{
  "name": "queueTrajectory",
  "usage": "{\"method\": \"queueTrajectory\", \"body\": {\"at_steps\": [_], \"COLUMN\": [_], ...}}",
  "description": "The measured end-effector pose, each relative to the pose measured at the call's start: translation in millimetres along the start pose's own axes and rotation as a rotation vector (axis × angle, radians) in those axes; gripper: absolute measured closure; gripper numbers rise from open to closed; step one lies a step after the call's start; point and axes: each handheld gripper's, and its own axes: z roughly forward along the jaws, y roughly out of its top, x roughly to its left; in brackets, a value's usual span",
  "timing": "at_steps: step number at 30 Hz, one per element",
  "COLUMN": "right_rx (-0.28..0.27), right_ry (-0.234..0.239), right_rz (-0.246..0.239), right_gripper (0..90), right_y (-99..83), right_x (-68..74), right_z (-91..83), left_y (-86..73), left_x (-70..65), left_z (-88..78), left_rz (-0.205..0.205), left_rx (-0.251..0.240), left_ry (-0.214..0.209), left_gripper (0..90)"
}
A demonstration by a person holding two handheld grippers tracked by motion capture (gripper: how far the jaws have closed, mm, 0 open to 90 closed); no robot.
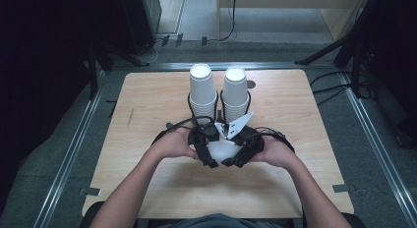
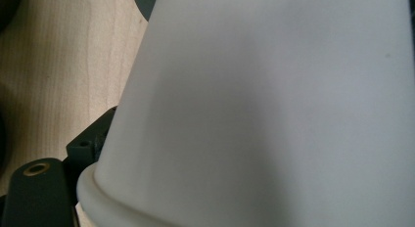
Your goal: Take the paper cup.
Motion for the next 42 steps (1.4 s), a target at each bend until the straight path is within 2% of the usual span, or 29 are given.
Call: {"method": "queueTrajectory", "body": {"at_steps": [2, 5, 9, 11, 13, 21, 29, 35, 39, 41, 42], "right_rx": [-0.007, -0.018, -0.02, -0.035, -0.049, -0.112, -0.158, -0.186, -0.208, -0.211, -0.219], "right_ry": [0.0, -0.004, -0.012, -0.012, -0.015, -0.022, -0.026, -0.027, -0.027, -0.024, -0.024], "right_rz": [-0.001, -0.002, 0.0, 0.008, 0.01, 0.031, 0.037, 0.036, 0.037, 0.036, 0.033], "right_gripper": [20.8, 20.6, 20.5, 20.4, 20.3, 20.1, 20.0, 20.0, 19.9, 19.9, 19.9], "right_y": [0.3, -0.1, -1.1, -2.7, -3.3, -6.1, -8.4, -8.8, -9.2, -9.3, -9.4], "right_x": [-0.2, -1.1, -1.5, -2.4, -2.9, -5.1, -6.0, -4.8, -4.3, -4.1, -3.4], "right_z": [-1.2, -3.1, -5.5, -9.1, -11.0, -24.0, -33.3, -36.7, -38.9, -39.1, -38.7], "left_y": [-0.4, -2.0, -3.2, -6.7, -8.8, -17.1, -24.7, -34.1, -39.3, -40.0, -40.9], "left_x": [0.5, -0.8, -0.4, 0.6, 0.8, 2.1, 2.6, 2.5, 2.1, 2.1, 1.4], "left_z": [-0.8, -4.3, -9.1, -15.8, -18.5, -26.7, -34.2, -40.7, -42.9, -43.2, -42.8], "left_rz": [-0.007, 0.0, -0.027, -0.039, -0.043, -0.073, -0.085, -0.124, -0.142, -0.142, -0.15], "left_rx": [-0.013, -0.056, -0.092, -0.137, -0.158, -0.226, -0.279, -0.37, -0.417, -0.422, -0.44], "left_ry": [-0.006, 0.02, 0.041, 0.034, 0.033, 0.022, 0.028, 0.019, -0.004, -0.004, -0.021], "left_gripper": [9.7, 7.7, 0.1, 0.1, 0.1, 0.0, 0.0, 0.0, 0.0, 0.0, 0.0]}}
